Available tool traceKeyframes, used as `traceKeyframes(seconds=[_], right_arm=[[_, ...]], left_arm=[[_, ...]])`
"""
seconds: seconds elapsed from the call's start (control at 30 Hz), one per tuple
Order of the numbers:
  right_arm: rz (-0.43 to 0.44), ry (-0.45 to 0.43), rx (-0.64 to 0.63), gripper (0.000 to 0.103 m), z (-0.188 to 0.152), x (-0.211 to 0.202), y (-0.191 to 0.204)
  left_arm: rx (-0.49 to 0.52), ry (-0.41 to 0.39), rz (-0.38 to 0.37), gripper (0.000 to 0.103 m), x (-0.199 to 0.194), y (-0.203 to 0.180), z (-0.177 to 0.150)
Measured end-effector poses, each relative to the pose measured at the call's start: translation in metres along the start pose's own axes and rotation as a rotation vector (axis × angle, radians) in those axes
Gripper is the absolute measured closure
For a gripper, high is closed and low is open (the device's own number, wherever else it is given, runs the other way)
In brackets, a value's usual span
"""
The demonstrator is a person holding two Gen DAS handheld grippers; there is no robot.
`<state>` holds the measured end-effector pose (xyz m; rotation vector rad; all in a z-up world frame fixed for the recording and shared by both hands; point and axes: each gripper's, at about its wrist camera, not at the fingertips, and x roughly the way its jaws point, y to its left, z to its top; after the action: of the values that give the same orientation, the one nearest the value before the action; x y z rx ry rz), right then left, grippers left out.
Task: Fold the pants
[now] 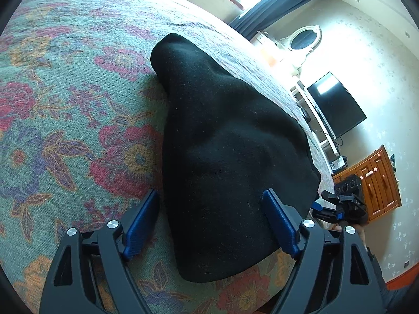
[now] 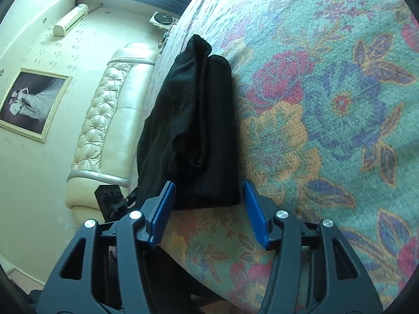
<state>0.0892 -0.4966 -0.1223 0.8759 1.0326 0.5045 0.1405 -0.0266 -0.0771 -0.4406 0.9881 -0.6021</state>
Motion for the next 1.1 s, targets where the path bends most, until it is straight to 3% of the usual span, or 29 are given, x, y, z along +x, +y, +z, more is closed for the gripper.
traceKeyframes(seconds=[0.13, 0.3, 0.43, 0.63, 0.8, 0.97, 1.1], right_arm=[[-0.138, -0.045, -0.056, 0.044, -0.023, -0.008, 0.015], [-0.264, -0.101, -0.128, 0.028, -0.050, -0.002, 0.039], [-0.398, -0.135, -0.208, 0.022, -0.070, 0.009, 0.060], [-0.615, -0.186, -0.330, 0.015, -0.102, 0.029, 0.094], [-0.664, -0.200, -0.412, 0.013, -0.117, 0.040, 0.118], [-0.701, -0.235, -0.510, 0.012, -0.130, 0.042, 0.147], [-0.702, -0.278, -0.541, 0.010, -0.131, 0.035, 0.161]], left_arm=[[-0.024, -0.040, 0.058, 0.020, -0.004, -0.005, -0.005], [-0.069, -0.061, 0.137, 0.017, -0.012, -0.009, -0.012], [-0.099, -0.076, 0.206, 0.017, -0.023, -0.011, -0.021], [-0.036, -0.117, 0.386, 0.017, -0.043, -0.031, -0.044], [0.099, -0.128, 0.530, 0.017, -0.045, -0.062, -0.059], [0.232, -0.238, 0.530, 0.017, -0.056, -0.099, -0.066], [0.247, -0.263, 0.505, 0.014, -0.059, -0.114, -0.065]])
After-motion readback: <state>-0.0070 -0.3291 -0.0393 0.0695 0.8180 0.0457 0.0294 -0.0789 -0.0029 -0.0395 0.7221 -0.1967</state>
